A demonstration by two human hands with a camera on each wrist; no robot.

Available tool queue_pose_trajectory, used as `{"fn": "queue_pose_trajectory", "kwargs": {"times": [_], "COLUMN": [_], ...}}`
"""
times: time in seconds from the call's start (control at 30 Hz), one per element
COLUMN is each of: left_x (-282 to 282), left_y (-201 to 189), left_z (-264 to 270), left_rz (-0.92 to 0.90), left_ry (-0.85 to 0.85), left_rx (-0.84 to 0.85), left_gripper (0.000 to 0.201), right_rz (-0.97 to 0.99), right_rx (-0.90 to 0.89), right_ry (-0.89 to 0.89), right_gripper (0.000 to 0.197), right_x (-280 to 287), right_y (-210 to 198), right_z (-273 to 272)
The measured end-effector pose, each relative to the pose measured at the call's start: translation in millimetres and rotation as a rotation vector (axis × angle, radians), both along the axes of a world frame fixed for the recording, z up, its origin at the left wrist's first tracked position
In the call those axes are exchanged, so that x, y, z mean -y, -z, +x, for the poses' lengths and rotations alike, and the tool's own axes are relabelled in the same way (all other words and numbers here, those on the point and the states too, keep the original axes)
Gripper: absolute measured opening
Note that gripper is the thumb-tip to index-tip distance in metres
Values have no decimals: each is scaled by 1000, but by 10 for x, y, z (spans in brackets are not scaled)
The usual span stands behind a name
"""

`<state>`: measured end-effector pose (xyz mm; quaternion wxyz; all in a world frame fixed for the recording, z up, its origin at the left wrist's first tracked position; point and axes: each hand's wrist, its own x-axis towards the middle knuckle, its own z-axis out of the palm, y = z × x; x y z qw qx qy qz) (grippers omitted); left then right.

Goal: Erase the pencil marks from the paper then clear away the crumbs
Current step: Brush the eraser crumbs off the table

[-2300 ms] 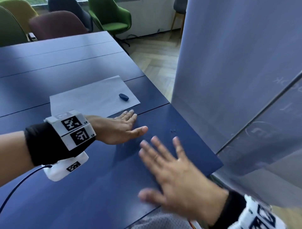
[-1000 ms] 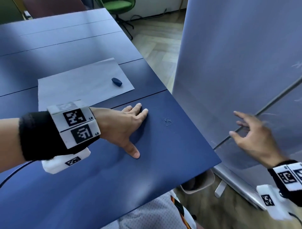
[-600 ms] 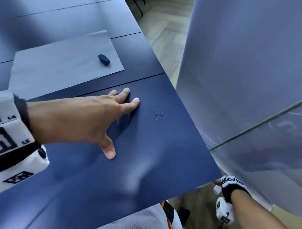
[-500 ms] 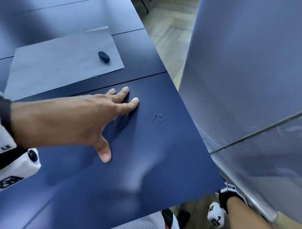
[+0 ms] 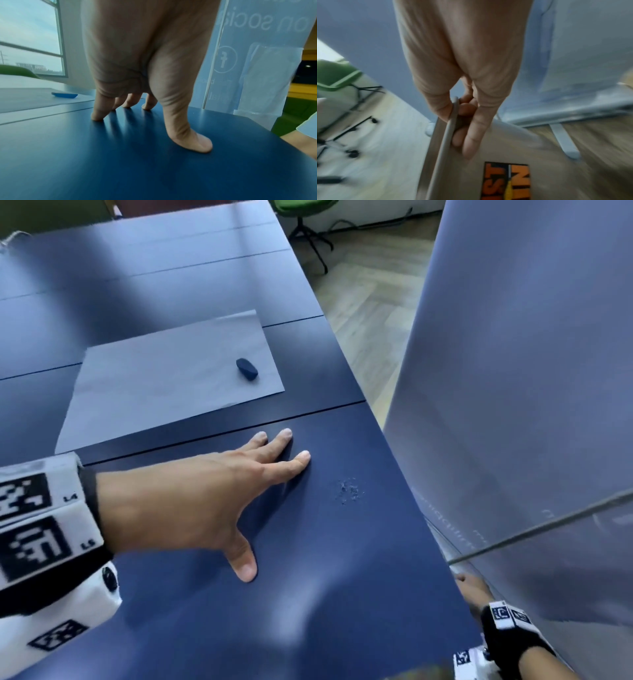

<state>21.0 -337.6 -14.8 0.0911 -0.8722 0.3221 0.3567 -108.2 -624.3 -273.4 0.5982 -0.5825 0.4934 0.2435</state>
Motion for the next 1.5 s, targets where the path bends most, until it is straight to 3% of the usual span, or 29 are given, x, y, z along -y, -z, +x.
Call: {"fn": "queue_pose_trajectory", "kwargs": {"times": [0.03, 0.13, 0.17, 0.27, 0.43, 0.53, 0.67, 0.77, 0.83, 0.97, 1.1, 1.2, 1.33, 1.4, 1.5], "left_x": [-39, -108, -129, -122, 103, 393, 1027, 1405, 1408, 764, 257, 626, 1329, 1288, 733], "left_y": [-6, -110, -127, -122, 146, 261, 364, 203, 53, 25, 173, 302, 186, 87, 74], "left_z": [3, -29, -39, -152, -331, -527, -958, -1160, -1079, -494, -306, -660, -1227, -1184, -857], "left_rz": [-21, -59, -60, -63, -95, -168, -332, -483, -561, -351, -13, -161, -484, -555, -367], "left_ry": [-5, -64, -85, -114, -150, -107, 24, 105, 76, -160, -325, -137, 166, 112, -52], "left_rx": [-34, -120, -109, -78, 24, 49, 9, -198, -198, 97, 146, 80, -153, -116, 68], "left_gripper": [136, 124, 122, 115, 136, 121, 115, 111, 100, 106, 121, 107, 101, 92, 97], "right_rz": [-115, -188, -189, -124, 8, 45, 67, 79, 73, 88, 73, 55, 76, 78, 61], "right_rx": [26, 164, 228, 337, 506, 571, 626, 670, 677, 722, 741, 734, 744, 761, 749], "right_ry": [81, -117, -87, 3, 56, 89, 178, 174, 177, 142, 149, 130, 119, 157, 146], "right_gripper": [20, 28, 30, 23, 20, 22, 29, 74, 88, 40, 23, 27, 44, 39, 42], "right_x": [168, 392, 436, 531, 223, 8, -143, -188, -207, -267, -278, -299, -318, -313, -320], "right_y": [-3, -285, -393, -983, -1820, -2034, -2122, -2176, -2202, -2247, -2241, -2230, -2248, -2266, -2243], "right_z": [-111, -262, -291, -448, -703, -789, -864, -917, -927, -960, -957, -931, -924, -934, -960]}}
